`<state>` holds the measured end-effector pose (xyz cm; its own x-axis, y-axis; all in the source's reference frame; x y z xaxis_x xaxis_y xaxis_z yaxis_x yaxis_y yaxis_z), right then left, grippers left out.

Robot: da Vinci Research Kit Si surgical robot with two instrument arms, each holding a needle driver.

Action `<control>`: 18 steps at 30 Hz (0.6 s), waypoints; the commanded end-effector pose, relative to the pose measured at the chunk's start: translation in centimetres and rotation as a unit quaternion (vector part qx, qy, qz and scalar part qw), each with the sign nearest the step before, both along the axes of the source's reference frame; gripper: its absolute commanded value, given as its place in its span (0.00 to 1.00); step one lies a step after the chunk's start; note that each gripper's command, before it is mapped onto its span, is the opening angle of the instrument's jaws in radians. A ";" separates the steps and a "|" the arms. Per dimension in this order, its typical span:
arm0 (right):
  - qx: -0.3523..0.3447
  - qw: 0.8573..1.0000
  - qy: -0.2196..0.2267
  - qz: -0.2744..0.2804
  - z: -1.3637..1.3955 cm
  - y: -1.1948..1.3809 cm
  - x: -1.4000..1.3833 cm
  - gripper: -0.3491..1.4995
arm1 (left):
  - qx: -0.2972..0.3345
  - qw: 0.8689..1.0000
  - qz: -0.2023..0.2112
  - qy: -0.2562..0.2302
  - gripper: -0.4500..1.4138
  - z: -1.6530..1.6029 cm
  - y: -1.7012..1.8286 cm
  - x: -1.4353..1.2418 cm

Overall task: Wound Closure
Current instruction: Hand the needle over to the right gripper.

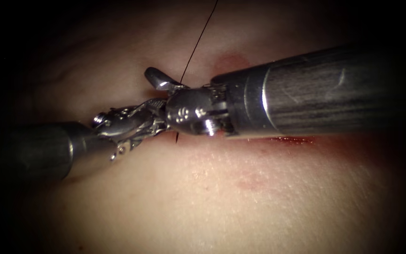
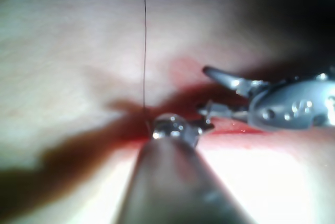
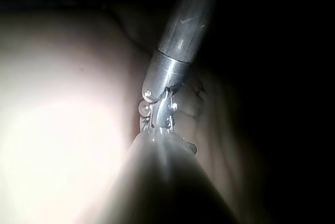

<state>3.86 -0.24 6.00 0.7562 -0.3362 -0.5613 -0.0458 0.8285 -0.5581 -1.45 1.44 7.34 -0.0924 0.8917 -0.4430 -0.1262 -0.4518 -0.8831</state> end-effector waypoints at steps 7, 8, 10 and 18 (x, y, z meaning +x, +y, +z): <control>0.010 1.000 -0.013 -0.008 0.08 -0.07 0.09 0.39 | -0.002 1.000 0.001 -0.001 0.05 0.07 -0.01 -0.06; 0.010 1.000 -0.013 -0.008 0.08 -0.07 0.09 0.33 | -0.002 1.000 0.001 -0.001 0.05 0.07 0.00 -0.06; 0.011 1.000 -0.014 -0.009 0.07 -0.06 0.08 0.17 | -0.001 1.000 0.001 -0.001 0.05 0.07 0.00 -0.06; 0.049 0.999 -0.021 -0.001 0.07 -0.07 0.03 0.00 | -0.004 1.000 0.002 -0.003 0.05 0.07 0.00 -0.06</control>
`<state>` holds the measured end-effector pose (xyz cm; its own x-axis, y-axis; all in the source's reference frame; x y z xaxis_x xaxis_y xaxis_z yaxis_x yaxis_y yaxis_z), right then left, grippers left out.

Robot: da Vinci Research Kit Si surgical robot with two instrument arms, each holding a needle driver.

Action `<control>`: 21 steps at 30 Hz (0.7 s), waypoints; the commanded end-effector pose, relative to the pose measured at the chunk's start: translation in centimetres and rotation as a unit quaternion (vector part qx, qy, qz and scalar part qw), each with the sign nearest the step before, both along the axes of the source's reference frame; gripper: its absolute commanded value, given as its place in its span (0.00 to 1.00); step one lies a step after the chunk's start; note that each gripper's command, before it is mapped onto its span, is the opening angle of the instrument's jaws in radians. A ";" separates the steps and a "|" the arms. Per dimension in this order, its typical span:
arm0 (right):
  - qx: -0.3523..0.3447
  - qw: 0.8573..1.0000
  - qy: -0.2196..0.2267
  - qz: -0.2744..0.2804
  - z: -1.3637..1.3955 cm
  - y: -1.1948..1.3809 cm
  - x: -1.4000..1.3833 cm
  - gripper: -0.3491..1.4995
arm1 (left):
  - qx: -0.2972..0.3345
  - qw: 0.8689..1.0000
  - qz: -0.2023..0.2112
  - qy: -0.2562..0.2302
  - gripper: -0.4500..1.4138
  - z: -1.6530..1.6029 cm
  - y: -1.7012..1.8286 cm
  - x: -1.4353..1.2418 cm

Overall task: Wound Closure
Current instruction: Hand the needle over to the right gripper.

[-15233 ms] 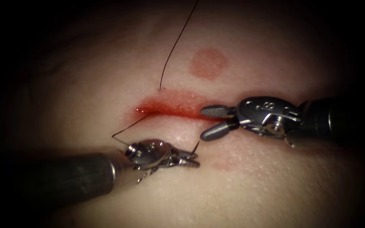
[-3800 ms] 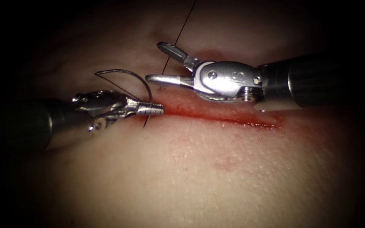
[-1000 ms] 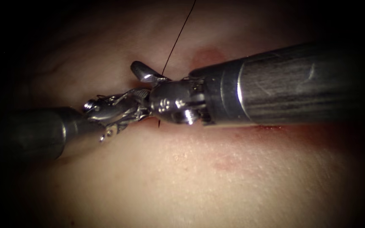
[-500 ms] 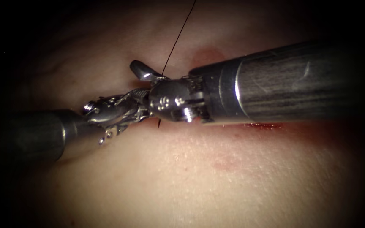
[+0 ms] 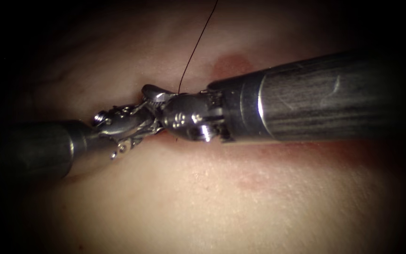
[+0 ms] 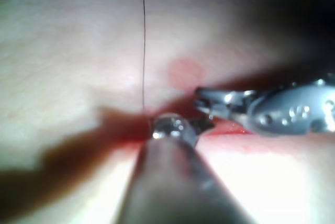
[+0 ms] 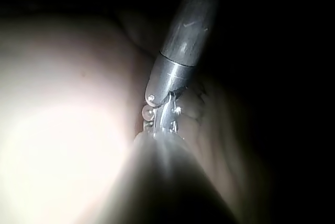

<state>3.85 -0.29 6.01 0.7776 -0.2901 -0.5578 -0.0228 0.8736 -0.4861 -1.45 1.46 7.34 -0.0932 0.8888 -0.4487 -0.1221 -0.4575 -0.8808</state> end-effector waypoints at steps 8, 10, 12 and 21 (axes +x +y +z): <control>0.008 1.000 0.003 -0.004 0.06 -0.01 0.01 0.00 | -0.001 1.000 0.001 -0.001 0.05 0.06 -0.01 -0.05; 0.005 1.000 0.006 -0.003 0.06 -0.01 0.00 0.00 | 0.000 1.000 -0.003 0.004 0.08 0.06 0.00 -0.05; 0.001 1.000 0.010 0.000 0.05 0.00 -0.02 0.00 | 0.000 1.000 -0.009 0.014 0.25 0.05 0.02 -0.06; -0.001 1.000 0.012 0.001 0.06 0.00 -0.04 0.00 | -0.080 0.997 0.018 0.010 0.57 -0.10 -0.04 -0.09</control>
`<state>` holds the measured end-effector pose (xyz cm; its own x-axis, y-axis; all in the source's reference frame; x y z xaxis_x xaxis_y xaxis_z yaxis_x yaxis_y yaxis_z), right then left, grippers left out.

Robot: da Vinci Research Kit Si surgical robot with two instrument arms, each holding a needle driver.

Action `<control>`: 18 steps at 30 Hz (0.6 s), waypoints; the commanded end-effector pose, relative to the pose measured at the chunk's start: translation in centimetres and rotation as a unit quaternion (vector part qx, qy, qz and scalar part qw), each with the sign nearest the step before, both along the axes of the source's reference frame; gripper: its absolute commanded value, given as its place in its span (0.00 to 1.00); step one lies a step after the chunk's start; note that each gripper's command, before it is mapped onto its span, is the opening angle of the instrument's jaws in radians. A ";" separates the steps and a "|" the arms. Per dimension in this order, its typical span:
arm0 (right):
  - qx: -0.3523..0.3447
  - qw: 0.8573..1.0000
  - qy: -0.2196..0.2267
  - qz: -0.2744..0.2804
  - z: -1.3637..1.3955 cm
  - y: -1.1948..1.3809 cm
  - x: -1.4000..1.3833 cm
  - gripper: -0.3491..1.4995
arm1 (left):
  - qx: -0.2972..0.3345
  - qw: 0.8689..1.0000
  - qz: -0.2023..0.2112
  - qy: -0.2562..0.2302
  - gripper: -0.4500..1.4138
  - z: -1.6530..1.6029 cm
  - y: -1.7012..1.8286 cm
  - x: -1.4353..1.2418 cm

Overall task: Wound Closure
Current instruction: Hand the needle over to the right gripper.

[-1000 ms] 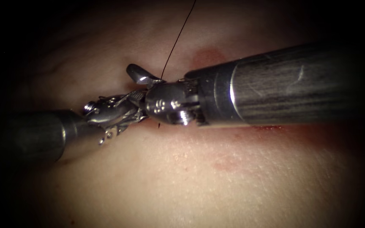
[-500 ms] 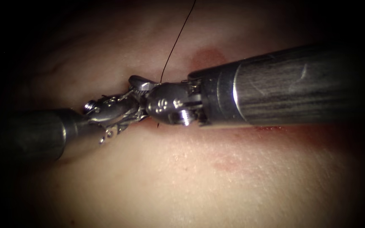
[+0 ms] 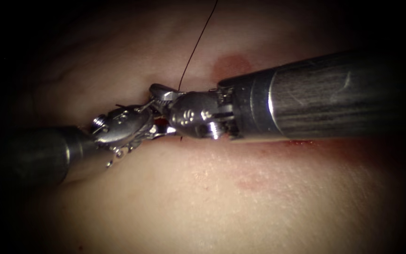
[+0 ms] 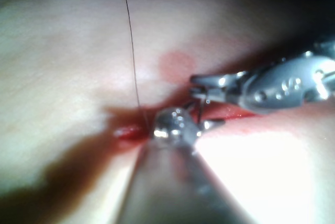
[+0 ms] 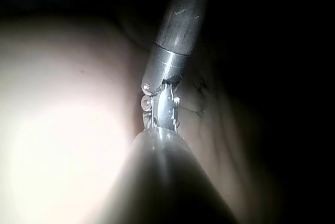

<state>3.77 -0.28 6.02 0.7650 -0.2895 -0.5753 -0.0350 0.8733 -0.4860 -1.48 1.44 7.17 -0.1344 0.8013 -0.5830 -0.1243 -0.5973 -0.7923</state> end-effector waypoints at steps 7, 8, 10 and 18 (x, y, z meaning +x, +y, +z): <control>0.020 0.999 0.039 0.000 0.06 0.10 -0.06 0.00 | -0.027 0.999 0.014 -0.012 0.57 0.00 -0.05 -0.02; 0.027 0.999 0.047 0.003 0.07 0.14 -0.10 0.00 | -0.030 0.999 0.017 -0.015 0.57 -0.01 -0.05 -0.01; 0.040 0.997 0.058 0.009 0.09 0.20 -0.18 0.00 | -0.032 0.999 0.022 -0.022 0.57 -0.02 -0.06 0.01; 0.086 0.988 0.117 0.050 0.22 0.40 -0.48 0.00 | -0.048 0.996 0.048 -0.051 0.57 -0.11 -0.13 0.13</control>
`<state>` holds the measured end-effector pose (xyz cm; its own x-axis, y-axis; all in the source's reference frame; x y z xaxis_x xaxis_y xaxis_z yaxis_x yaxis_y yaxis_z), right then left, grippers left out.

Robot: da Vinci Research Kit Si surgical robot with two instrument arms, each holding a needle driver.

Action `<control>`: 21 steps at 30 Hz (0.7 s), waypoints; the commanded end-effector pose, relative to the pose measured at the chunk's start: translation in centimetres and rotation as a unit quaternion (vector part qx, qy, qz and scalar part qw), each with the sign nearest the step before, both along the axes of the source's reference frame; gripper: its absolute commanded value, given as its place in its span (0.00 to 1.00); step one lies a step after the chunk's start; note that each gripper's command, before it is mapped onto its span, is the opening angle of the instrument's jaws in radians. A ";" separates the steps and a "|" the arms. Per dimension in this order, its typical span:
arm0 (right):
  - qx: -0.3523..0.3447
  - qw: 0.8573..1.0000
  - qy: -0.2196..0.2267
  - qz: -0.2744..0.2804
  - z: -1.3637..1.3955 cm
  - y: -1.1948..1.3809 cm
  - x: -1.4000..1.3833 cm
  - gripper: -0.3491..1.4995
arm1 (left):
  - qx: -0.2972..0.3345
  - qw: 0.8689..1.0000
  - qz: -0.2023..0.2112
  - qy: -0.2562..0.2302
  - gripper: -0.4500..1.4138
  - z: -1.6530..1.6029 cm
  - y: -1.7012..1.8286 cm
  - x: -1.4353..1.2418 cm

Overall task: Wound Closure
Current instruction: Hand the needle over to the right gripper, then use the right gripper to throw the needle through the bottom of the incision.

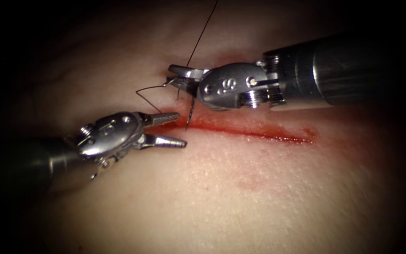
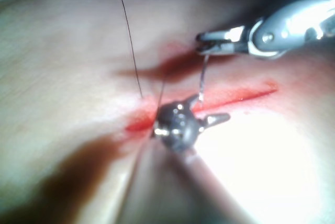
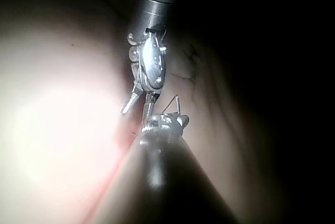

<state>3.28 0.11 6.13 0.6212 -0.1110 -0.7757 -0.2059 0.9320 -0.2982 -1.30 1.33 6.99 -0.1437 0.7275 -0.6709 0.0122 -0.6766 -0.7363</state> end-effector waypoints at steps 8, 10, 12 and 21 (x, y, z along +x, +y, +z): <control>0.039 0.998 0.034 0.024 0.42 0.05 -0.13 0.00 | -0.020 0.999 0.022 -0.012 0.57 -0.05 -0.08 0.03; 0.065 0.995 0.064 0.032 0.49 0.04 -0.15 0.00 | -0.038 0.999 0.033 -0.008 0.55 -0.03 -0.08 0.06; 0.085 0.992 0.085 0.033 0.53 0.02 -0.16 0.00 | -0.047 0.998 0.043 0.009 0.52 0.01 -0.08 0.10; 0.081 0.991 0.106 0.017 0.57 -0.03 -0.08 0.00 | -0.089 0.987 0.054 0.120 0.45 0.44 -0.02 0.26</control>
